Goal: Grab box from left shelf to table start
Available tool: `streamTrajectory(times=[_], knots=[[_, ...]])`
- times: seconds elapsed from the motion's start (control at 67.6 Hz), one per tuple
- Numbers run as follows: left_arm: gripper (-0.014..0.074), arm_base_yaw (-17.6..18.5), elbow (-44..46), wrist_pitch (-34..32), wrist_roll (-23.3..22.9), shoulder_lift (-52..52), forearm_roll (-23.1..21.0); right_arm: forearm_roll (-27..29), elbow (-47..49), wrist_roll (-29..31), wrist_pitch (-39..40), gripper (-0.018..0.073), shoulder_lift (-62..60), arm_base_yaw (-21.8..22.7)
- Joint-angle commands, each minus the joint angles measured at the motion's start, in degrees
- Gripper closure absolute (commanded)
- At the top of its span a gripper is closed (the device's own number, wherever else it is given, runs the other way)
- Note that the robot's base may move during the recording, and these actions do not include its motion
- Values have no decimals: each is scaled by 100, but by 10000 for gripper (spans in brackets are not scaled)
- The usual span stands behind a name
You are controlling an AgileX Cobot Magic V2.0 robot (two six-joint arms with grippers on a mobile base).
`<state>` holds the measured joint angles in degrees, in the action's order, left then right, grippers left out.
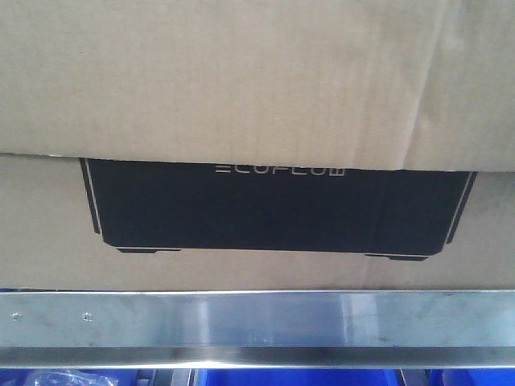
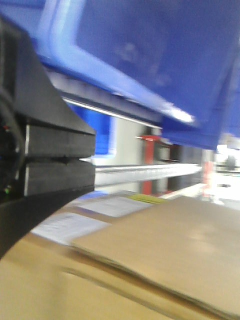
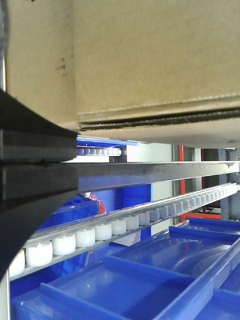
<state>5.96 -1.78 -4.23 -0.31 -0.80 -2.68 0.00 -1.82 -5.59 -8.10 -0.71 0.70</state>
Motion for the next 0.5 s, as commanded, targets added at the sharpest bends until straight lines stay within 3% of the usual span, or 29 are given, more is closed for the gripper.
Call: streamTrajectory(times=[0.0, 0.488], knots=[[696, 45, 88, -910, -16, -56, -110, 0, -12, 29, 474, 502, -45, 23], [692, 45, 2548, 1023, -16, 506, 140, 0, -13, 29, 486, 502, -45, 23]])
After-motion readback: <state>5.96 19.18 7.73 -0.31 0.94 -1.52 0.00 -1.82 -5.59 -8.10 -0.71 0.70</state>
